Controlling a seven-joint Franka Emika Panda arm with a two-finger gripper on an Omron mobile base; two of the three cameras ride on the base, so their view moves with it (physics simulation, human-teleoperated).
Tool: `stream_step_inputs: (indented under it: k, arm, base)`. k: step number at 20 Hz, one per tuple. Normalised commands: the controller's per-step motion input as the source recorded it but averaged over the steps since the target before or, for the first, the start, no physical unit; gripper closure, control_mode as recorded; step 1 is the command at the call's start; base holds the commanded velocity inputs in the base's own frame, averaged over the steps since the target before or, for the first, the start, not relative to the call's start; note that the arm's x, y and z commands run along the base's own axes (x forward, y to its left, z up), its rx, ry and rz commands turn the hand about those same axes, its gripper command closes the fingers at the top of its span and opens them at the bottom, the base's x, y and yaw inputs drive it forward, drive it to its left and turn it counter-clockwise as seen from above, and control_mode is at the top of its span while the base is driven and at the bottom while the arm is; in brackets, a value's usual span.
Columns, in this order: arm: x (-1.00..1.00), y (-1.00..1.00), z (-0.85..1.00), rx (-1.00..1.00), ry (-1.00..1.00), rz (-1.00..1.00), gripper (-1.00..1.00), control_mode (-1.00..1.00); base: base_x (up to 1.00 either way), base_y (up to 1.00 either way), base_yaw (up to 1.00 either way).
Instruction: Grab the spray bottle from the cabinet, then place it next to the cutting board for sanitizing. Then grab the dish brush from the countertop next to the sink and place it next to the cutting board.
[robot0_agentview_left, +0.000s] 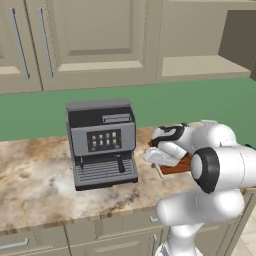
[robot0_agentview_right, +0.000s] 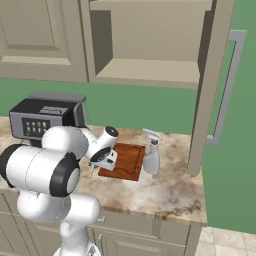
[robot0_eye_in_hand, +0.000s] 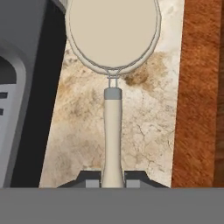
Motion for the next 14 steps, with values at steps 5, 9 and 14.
stream_step_inputs:
  k: [5,9,14]
  arm:
    - [0.33,0.0,-0.29,0.0,0.0,0.0,1.0,-1.0]
    - [0.3,0.0,-0.4,0.01,0.0,0.0,1.0,-1.0]
    - [0.28,0.0,-0.41,0.01,0.01,0.0,1.0,-1.0]
  base:
    - [0.0,0.0,0.0]
    - [0.0,0.0,0.0]
    - [0.0,0.0,0.0]
